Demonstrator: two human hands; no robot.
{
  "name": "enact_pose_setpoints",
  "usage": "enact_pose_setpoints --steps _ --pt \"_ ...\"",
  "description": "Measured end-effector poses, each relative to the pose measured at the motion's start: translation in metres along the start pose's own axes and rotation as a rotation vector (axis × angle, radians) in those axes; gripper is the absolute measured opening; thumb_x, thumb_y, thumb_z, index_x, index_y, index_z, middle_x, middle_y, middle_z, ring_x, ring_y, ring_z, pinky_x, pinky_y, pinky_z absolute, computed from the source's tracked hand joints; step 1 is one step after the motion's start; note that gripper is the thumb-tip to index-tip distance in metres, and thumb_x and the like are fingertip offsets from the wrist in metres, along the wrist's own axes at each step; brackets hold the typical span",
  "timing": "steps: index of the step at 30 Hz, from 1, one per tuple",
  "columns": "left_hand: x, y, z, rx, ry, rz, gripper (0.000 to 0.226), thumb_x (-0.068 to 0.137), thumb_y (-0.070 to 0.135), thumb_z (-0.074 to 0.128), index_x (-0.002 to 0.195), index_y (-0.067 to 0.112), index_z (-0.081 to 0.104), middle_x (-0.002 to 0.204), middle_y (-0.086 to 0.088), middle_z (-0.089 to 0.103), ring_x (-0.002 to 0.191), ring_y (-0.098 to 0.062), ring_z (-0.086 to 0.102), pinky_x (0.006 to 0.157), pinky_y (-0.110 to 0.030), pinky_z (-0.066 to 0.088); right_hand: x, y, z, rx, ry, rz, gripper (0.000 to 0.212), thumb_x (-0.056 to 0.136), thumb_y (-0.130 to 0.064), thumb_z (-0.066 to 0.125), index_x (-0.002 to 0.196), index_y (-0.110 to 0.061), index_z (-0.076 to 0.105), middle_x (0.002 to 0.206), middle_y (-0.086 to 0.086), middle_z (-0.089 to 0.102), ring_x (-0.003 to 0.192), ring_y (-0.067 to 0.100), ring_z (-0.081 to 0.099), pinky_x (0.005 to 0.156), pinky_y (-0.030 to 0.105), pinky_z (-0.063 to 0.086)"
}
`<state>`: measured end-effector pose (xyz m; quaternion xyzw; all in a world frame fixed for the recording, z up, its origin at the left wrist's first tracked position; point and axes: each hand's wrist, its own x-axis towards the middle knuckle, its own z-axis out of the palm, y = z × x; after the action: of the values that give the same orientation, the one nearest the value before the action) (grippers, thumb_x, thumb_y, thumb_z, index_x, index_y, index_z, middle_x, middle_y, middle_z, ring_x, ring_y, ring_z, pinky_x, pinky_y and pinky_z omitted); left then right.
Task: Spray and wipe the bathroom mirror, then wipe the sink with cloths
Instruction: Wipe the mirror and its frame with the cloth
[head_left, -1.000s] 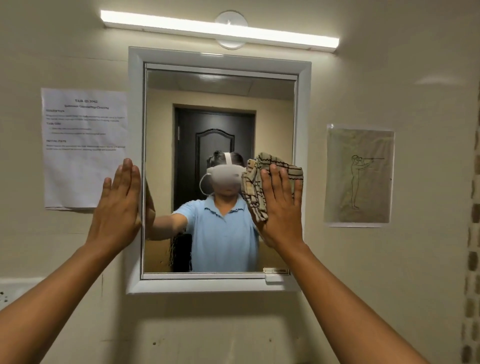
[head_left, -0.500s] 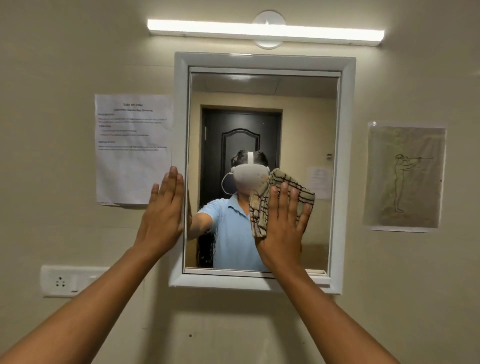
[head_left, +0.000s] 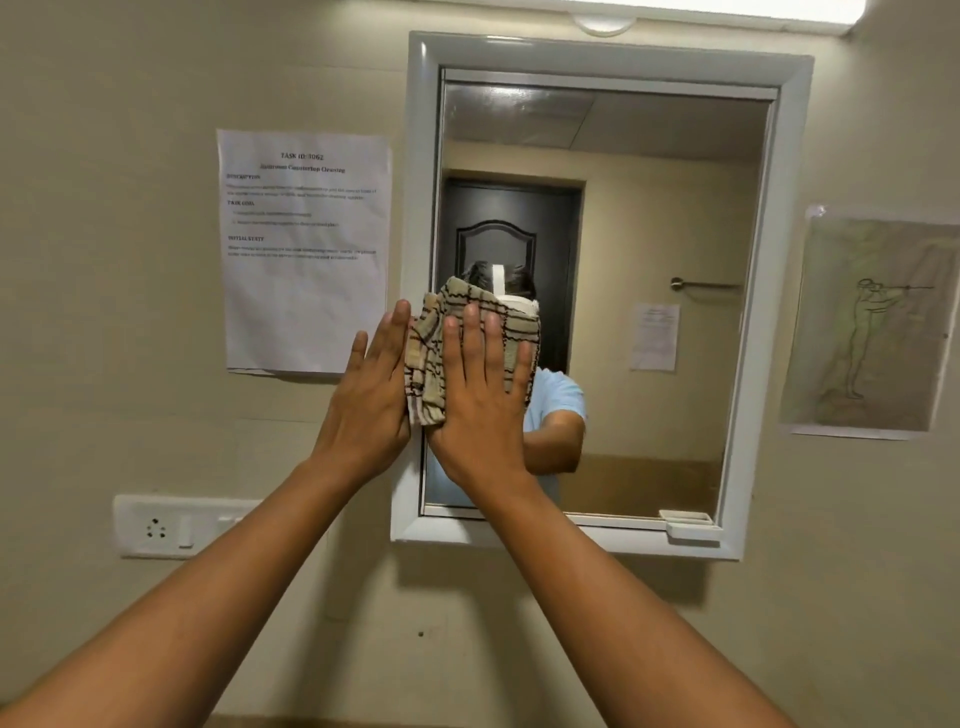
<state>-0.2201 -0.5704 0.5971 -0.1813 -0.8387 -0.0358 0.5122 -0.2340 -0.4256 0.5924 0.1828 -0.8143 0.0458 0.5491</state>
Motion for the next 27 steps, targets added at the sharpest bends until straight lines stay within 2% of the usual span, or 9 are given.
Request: enact_pose_setpoints --steps 3,6,9,12,14,16,20,24,27 --pt "-0.004 -0.002 0.002 0.003 -0.026 0.006 0.077 0.099 0.049 0.031 0.157 0.009 0.000 0.165 -0.009 -0.008 0.153 -0.020 -0.006 0.124 -0.047 0.005 -0.011 -0.004 0.004 0.002 -0.005 -0.042 0.075 0.096 -0.048 0.029 0.157 -0.011 0.007 0.165 0.011 -0.001 0.152 0.028 -0.006 0.120 0.057 0.003" --pt "-0.009 -0.003 0.004 0.041 -0.029 0.012 0.078 0.099 0.052 0.024 0.156 0.005 -0.001 0.165 -0.013 -0.008 0.153 -0.024 -0.006 0.123 -0.050 0.008 -0.030 -0.004 0.009 0.021 -0.008 -0.081 0.076 0.097 -0.045 0.042 0.157 -0.011 0.011 0.165 0.010 0.003 0.152 0.027 -0.003 0.120 0.056 0.003" --pt "-0.011 -0.002 0.003 0.037 -0.022 0.015 0.081 0.098 0.059 0.010 0.155 0.003 -0.001 0.164 -0.015 -0.007 0.153 -0.025 -0.004 0.123 -0.049 0.006 -0.053 0.011 0.013 -0.011 -0.037 -0.183 0.072 0.098 -0.045 0.041 0.157 -0.013 0.014 0.165 0.007 0.005 0.152 0.024 -0.002 0.121 0.053 0.000" --pt "-0.010 0.000 0.004 0.049 -0.003 0.003 0.072 0.099 0.044 0.017 0.155 0.004 -0.002 0.165 -0.014 -0.008 0.153 -0.025 -0.004 0.123 -0.050 0.009 -0.062 0.036 0.009 -0.093 -0.065 -0.304 0.075 0.097 -0.047 0.047 0.157 -0.015 0.016 0.165 0.005 0.008 0.152 0.022 0.000 0.121 0.048 -0.008" --pt "-0.010 0.002 0.005 0.059 0.021 -0.017 0.068 0.096 0.028 0.021 0.156 0.006 -0.003 0.165 -0.014 -0.008 0.153 -0.026 -0.004 0.122 -0.052 0.010 -0.064 0.051 0.005 -0.104 -0.080 -0.345 0.073 0.098 -0.051 0.041 0.156 -0.015 0.018 0.165 0.005 0.009 0.152 0.021 0.000 0.121 0.047 -0.006" --pt "-0.011 0.007 0.006 0.063 0.039 -0.032 0.069 0.093 0.021 0.022 0.156 0.006 -0.003 0.165 -0.013 -0.009 0.153 -0.026 -0.005 0.123 -0.051 0.008 -0.066 0.066 -0.001 -0.115 -0.090 -0.361 0.071 0.099 -0.054 0.033 0.156 -0.014 0.019 0.165 0.005 0.010 0.152 0.020 0.001 0.122 0.047 -0.003" --pt "-0.013 0.013 0.011 0.070 0.040 -0.059 0.070 0.093 0.024 0.023 0.156 0.004 -0.001 0.164 -0.015 -0.006 0.153 -0.027 -0.004 0.123 -0.050 0.006 -0.065 0.094 -0.010 -0.118 -0.058 -0.341 0.069 0.099 -0.051 0.035 0.156 -0.016 0.019 0.165 0.005 0.010 0.152 0.021 0.002 0.122 0.049 -0.001" --pt "-0.023 0.021 0.019 0.055 0.061 -0.078 0.069 0.092 0.025 0.018 0.155 0.003 0.003 0.164 -0.017 -0.002 0.152 -0.030 0.000 0.122 -0.052 0.009 -0.053 0.125 -0.018 -0.127 -0.008 -0.226 0.076 0.095 -0.045 0.047 0.156 -0.017 0.012 0.165 0.006 0.007 0.152 0.024 0.002 0.121 0.053 0.002" --pt "-0.029 0.027 0.023 0.044 0.065 -0.084 0.070 0.093 0.030 0.018 0.155 0.002 0.004 0.164 -0.018 -0.001 0.152 -0.032 0.002 0.122 -0.053 0.011 -0.050 0.153 -0.029 -0.134 -0.002 -0.132 0.077 0.094 -0.046 0.045 0.156 -0.015 0.013 0.165 0.010 0.009 0.152 0.027 0.003 0.121 0.055 0.004"
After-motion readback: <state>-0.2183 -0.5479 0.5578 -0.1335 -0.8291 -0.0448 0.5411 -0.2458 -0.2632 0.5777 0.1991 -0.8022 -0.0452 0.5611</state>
